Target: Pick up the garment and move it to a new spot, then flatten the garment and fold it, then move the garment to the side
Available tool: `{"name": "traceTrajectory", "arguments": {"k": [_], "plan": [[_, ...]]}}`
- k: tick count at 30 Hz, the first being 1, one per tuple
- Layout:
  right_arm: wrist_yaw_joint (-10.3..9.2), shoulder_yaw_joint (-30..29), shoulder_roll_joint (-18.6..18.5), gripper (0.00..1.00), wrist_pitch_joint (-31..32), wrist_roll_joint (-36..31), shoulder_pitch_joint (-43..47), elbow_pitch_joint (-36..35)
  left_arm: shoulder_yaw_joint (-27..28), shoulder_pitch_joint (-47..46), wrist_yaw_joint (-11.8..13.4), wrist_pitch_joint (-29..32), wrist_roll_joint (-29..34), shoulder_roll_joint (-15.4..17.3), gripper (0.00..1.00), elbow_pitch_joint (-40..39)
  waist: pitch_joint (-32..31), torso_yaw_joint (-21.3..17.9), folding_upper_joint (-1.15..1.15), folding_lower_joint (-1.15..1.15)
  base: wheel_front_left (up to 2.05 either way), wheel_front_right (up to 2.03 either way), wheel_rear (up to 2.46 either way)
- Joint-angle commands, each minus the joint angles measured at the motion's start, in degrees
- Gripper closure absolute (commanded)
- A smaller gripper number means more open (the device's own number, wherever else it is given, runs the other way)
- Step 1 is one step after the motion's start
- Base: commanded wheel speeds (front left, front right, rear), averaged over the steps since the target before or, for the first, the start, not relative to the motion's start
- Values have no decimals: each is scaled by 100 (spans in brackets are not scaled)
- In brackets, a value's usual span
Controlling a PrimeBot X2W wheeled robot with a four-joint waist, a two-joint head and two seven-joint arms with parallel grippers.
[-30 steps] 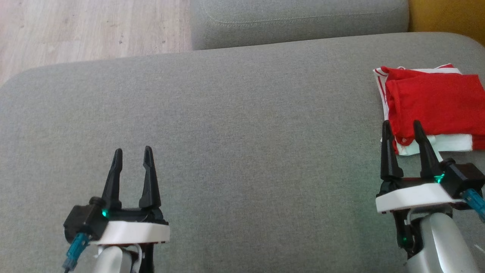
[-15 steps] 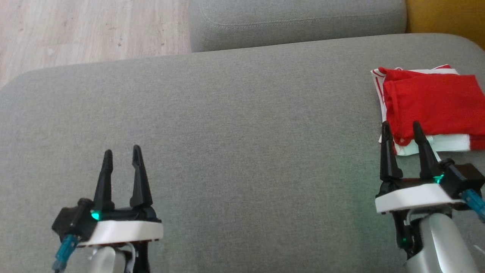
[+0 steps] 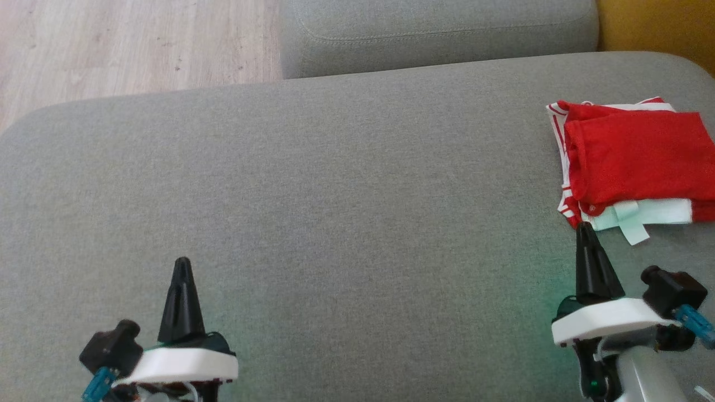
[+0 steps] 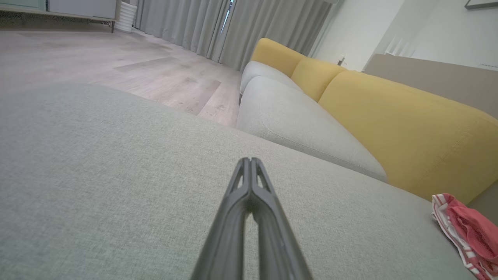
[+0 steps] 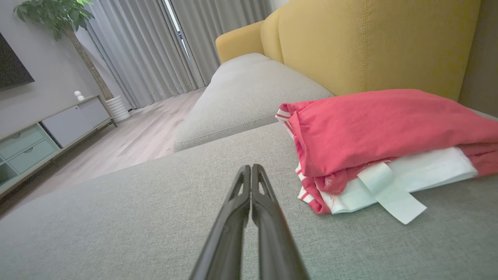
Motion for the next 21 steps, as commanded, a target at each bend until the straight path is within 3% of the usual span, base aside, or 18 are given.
{"name": "traceTrajectory", "arguments": {"k": [1, 21], "plan": [[-1, -43, -12, 100, 26, 164, -238, -222, 75, -252, -28, 40, -134, 11, 100, -170, -3, 1, 0, 0, 0, 0, 0], [-1, -126, -15, 100, 335, 1396, -217, -298, 260, -297, -80, 356, -1198, 23, 100, -157, -54, 10, 0, 0, 0, 0, 0]]}}
